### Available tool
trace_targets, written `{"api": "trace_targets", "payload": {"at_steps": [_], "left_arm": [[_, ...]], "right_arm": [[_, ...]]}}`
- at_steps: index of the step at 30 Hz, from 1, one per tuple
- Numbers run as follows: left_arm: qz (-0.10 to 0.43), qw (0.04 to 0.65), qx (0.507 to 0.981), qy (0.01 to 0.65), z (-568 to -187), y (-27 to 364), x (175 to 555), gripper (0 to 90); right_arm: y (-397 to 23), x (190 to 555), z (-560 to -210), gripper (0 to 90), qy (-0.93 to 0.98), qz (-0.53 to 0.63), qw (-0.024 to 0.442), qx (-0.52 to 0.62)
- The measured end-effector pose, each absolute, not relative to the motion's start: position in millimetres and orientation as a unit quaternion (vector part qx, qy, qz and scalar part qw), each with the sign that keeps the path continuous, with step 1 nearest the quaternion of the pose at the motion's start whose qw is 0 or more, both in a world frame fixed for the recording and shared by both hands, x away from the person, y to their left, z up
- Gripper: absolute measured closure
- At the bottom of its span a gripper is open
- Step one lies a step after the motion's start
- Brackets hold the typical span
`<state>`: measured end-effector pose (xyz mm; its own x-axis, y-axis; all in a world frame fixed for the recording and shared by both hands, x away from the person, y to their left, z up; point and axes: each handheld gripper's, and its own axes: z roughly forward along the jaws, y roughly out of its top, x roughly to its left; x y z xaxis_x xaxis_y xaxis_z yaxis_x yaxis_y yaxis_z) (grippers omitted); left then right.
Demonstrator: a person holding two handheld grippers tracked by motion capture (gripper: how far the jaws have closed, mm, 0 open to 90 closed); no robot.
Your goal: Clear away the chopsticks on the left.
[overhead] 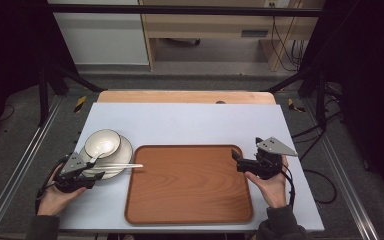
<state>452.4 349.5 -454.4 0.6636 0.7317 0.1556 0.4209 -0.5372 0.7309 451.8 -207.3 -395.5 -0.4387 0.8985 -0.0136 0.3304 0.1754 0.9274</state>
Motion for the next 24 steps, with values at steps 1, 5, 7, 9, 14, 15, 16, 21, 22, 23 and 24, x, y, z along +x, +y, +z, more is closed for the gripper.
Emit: {"api": "trace_targets", "payload": {"at_steps": [1, 5, 7, 9, 14, 15, 16, 21, 22, 23, 24], "left_arm": [[0.228, 0.340, 0.846, 0.342, -455, 349, 452, 50.7], [0.228, 0.333, 0.849, 0.341, -455, 349, 452, 57.5], [0.228, 0.334, 0.849, 0.341, -455, 348, 452, 59.5], [0.228, 0.336, 0.848, 0.341, -455, 348, 451, 61.9], [0.223, 0.339, 0.849, 0.339, -454, 346, 450, 64.9], [0.220, 0.340, 0.849, 0.338, -454, 345, 450, 65.8], [0.219, 0.341, 0.850, 0.337, -454, 345, 450, 65.8], [0.218, 0.341, 0.851, 0.335, -454, 338, 449, 69.5], [0.218, 0.341, 0.851, 0.335, -454, 338, 449, 70.6], [0.218, 0.341, 0.852, 0.334, -454, 337, 449, 70.6], [0.217, 0.339, 0.853, 0.333, -454, 336, 449, 72.6]], "right_arm": [[-207, 452, -396, 8.9, 0.705, 0.471, 0.301, 0.436], [-207, 452, -396, 8.9, 0.706, 0.470, 0.301, 0.436], [-207, 452, -396, 9.0, 0.706, 0.470, 0.301, 0.435], [-207, 452, -396, 8.9, 0.706, 0.470, 0.302, 0.435], [-207, 452, -396, 9.0, 0.707, 0.470, 0.300, 0.435], [-207, 452, -396, 9.0, 0.707, 0.470, 0.300, 0.435], [-207, 452, -396, 9.0, 0.707, 0.470, 0.300, 0.435], [-208, 452, -396, 9.1, 0.706, 0.471, 0.300, 0.436], [-208, 452, -396, 9.1, 0.706, 0.471, 0.300, 0.436], [-208, 452, -396, 9.0, 0.706, 0.471, 0.301, 0.436], [-208, 452, -396, 9.0, 0.705, 0.472, 0.300, 0.435]]}}
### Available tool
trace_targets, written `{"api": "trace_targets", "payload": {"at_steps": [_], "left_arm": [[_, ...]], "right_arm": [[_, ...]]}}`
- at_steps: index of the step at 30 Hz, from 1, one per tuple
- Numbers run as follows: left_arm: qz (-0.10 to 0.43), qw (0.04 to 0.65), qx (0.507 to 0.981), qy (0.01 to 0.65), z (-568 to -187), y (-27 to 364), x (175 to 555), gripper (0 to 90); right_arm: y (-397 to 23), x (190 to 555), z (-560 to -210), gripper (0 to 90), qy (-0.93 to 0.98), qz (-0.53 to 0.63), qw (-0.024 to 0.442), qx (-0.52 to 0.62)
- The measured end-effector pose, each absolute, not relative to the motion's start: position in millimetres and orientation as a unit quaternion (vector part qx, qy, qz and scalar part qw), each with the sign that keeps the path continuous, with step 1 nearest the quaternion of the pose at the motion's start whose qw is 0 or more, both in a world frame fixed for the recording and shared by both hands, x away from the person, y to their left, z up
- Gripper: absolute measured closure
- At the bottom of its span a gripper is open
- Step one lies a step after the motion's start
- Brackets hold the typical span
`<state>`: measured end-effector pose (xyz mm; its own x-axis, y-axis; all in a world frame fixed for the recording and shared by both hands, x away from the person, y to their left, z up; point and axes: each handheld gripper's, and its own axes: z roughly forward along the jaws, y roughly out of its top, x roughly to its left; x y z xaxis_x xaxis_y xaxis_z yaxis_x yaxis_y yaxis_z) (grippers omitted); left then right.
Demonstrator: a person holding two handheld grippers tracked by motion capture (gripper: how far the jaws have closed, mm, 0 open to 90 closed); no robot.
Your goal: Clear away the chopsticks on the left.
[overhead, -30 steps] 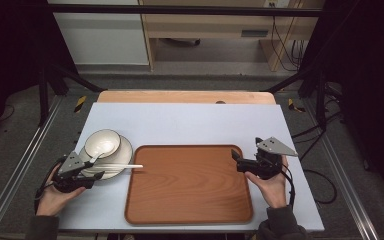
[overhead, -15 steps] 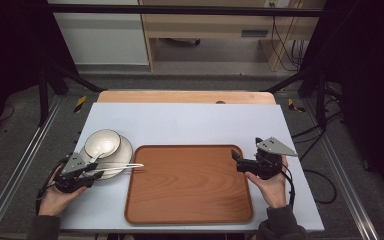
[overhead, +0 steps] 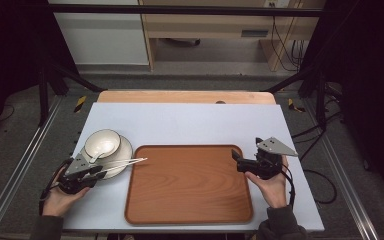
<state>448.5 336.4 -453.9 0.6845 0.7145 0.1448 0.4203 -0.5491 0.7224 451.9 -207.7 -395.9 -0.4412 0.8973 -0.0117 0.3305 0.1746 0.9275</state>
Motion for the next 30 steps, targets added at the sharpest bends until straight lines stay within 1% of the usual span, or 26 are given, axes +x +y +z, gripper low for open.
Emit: {"api": "trace_targets", "payload": {"at_steps": [14, 18, 19, 22, 26, 30], "left_arm": [[0.205, 0.342, 0.850, 0.343, -455, 329, 448, 83.0], [0.203, 0.342, 0.850, 0.346, -455, 328, 449, 83.1], [0.202, 0.342, 0.850, 0.347, -455, 327, 449, 80.9], [0.200, 0.339, 0.849, 0.352, -456, 325, 450, 79.5], [0.196, 0.340, 0.847, 0.358, -456, 325, 450, 83.5], [0.194, 0.343, 0.845, 0.363, -456, 325, 450, 83.9]], "right_arm": [[-208, 452, -396, 8.9, 0.705, 0.472, 0.299, 0.437], [-208, 452, -396, 8.9, 0.705, 0.472, 0.299, 0.437], [-208, 452, -396, 8.9, 0.705, 0.472, 0.300, 0.437], [-208, 452, -396, 8.9, 0.705, 0.472, 0.300, 0.436], [-209, 452, -396, 8.7, 0.705, 0.472, 0.301, 0.436], [-208, 452, -396, 8.7, 0.705, 0.472, 0.300, 0.436]]}}
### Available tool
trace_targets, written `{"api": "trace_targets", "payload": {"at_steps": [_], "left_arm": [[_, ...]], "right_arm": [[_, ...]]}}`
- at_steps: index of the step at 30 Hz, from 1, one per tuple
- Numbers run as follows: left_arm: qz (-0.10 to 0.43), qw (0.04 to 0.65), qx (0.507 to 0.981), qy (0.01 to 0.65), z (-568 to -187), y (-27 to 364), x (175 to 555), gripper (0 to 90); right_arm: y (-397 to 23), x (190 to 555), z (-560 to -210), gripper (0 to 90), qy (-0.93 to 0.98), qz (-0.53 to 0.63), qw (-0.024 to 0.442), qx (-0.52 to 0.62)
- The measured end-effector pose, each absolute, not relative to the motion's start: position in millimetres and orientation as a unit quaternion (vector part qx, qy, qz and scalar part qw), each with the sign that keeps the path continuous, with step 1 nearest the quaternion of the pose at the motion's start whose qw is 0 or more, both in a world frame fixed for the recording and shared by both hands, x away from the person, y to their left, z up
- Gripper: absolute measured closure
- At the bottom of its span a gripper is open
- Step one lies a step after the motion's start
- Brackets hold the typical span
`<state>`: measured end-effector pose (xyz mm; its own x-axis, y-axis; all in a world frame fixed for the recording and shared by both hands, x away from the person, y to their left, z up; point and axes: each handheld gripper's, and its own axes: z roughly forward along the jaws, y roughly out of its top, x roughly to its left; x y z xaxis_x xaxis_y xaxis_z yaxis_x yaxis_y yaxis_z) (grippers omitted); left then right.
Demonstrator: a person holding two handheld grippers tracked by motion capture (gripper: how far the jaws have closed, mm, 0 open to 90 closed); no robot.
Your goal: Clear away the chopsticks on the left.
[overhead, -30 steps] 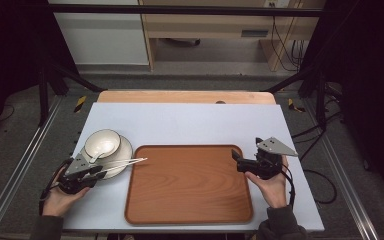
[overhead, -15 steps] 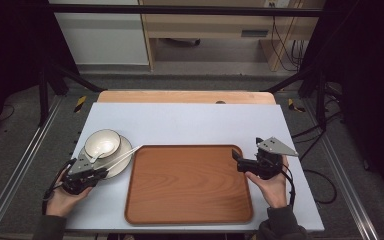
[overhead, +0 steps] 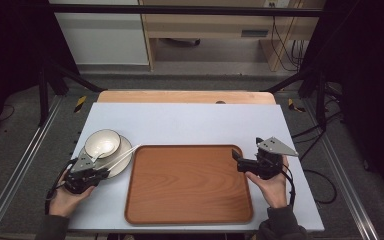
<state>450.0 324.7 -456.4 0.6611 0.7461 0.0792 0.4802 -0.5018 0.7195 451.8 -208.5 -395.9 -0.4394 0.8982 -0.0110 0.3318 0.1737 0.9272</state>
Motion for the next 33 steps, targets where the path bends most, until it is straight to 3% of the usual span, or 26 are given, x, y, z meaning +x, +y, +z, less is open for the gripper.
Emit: {"api": "trace_targets", "payload": {"at_steps": [22, 33], "left_arm": [[0.210, 0.392, 0.818, 0.364, -424, 298, 428, 84.2], [0.239, 0.404, 0.793, 0.389, -415, 251, 411, 84.2]], "right_arm": [[-213, 450, -393, 6.3, 0.700, 0.473, 0.303, 0.440], [-214, 449, -391, 6.3, 0.697, 0.476, 0.304, 0.443]]}}
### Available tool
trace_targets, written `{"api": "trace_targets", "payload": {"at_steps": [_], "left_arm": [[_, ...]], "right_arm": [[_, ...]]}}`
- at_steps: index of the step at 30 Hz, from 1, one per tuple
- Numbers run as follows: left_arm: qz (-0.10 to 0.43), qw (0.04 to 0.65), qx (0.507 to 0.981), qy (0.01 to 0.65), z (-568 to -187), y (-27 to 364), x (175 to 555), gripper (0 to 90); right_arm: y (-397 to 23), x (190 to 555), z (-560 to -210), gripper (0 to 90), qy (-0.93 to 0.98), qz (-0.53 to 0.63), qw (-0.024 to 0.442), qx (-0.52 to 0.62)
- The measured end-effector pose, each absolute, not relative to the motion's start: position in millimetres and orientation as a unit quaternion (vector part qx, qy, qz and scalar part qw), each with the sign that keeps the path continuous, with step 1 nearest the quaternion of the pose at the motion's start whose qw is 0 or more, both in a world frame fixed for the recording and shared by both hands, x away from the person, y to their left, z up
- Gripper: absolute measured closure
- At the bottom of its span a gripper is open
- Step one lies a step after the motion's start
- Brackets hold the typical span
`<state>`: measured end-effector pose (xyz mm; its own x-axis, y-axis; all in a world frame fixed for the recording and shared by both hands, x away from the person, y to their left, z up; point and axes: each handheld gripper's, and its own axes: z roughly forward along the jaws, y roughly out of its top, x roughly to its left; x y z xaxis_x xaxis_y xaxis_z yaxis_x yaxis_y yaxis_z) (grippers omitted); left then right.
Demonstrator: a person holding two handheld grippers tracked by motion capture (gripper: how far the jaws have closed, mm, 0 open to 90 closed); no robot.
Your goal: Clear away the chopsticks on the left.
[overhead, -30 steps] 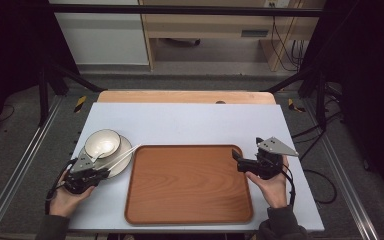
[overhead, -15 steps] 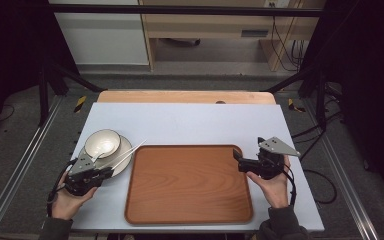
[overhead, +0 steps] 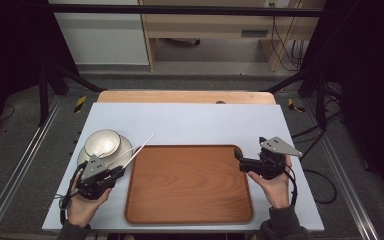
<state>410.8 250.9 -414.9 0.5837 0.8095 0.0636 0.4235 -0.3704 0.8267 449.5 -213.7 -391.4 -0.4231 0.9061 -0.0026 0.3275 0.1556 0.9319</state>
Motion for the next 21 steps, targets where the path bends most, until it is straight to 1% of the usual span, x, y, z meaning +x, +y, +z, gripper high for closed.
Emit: {"api": "trace_targets", "payload": {"at_steps": [2, 7, 12, 16, 17, 19, 21], "left_arm": [[0.243, 0.406, 0.790, 0.391, -414, 246, 410, 84.2], [0.242, 0.420, 0.766, 0.421, -412, 230, 408, 84.2], [0.256, 0.421, 0.748, 0.444, -410, 219, 402, 84.2], [0.264, 0.431, 0.723, 0.471, -410, 214, 396, 84.1], [0.264, 0.431, 0.723, 0.471, -410, 214, 396, 84.1], [0.275, 0.433, 0.704, 0.491, -413, 209, 390, 84.1], [0.281, 0.434, 0.696, 0.498, -416, 207, 388, 84.1]], "right_arm": [[-214, 449, -391, 6.2, 0.697, 0.476, 0.304, 0.442], [-213, 449, -391, 6.0, 0.696, 0.478, 0.304, 0.441], [-213, 450, -391, 6.1, 0.696, 0.480, 0.300, 0.441], [-211, 450, -391, 6.3, 0.699, 0.482, 0.295, 0.438], [-211, 450, -391, 6.3, 0.698, 0.483, 0.296, 0.437], [-211, 450, -391, 6.4, 0.698, 0.485, 0.295, 0.437], [-211, 450, -391, 6.4, 0.698, 0.485, 0.295, 0.437]]}}
